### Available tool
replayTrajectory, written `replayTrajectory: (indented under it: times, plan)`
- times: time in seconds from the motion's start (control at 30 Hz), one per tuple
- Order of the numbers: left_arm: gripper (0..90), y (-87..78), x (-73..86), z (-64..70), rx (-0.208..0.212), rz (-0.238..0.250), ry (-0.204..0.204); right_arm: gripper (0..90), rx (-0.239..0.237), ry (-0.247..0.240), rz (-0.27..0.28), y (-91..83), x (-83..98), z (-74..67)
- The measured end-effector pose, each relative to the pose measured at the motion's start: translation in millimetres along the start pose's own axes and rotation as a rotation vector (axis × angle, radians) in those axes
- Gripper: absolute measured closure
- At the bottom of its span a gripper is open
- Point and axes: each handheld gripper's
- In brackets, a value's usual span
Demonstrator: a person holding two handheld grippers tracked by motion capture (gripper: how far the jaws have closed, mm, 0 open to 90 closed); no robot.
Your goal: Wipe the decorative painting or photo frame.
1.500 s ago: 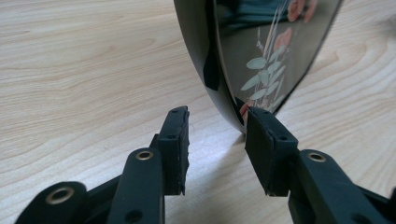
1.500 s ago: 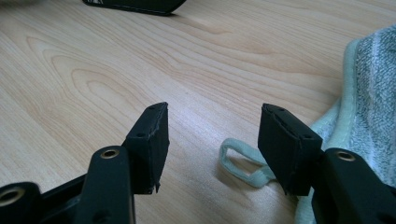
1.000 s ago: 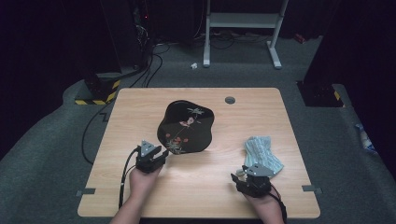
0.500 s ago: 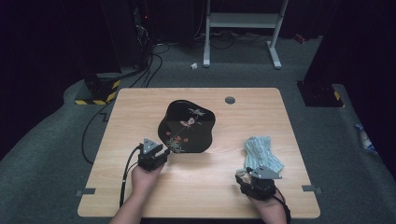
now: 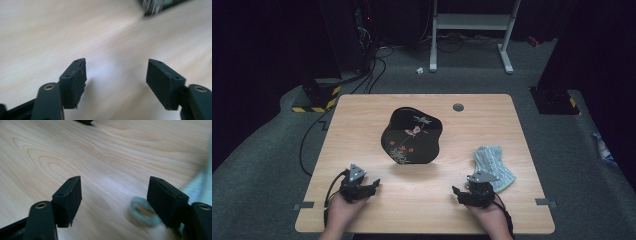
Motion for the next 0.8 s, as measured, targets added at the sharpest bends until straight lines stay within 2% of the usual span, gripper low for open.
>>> replayTrajectory:
  times: [0.13, 0.27, 0.47, 0.8]
  plan:
    - [24.9, -13.0, 15.7, -18.1, -0.005, 0.012, -0.02, 20.4, -0.001, -0.008, -0.058, 19.4, -7.6, -6.2]
    - [19.5, -16.9, 19.3, -26.7, 0.009, 0.006, -0.007, 19.2, 0.031, -0.035, -0.059, 27.9, -13.1, -13.3]
    - [12.3, -12.2, 15.4, -27.9, 0.019, -0.01, 0.006, 18.8, 0.051, -0.017, -0.058, 35.4, -19.4, -16.7]
    - [13.4, -13.0, 16.3, -28.2, 0.021, -0.004, -0.005, 19.4, 0.059, -0.014, -0.057, 34.5, -18.6, -16.3]
Point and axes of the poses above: each handheld gripper's, and its own axes: y roughly forward along the jaws, x roughly out of its underside, z roughly to its right, and after that the axes turned 10 degrees about -y, right-handed
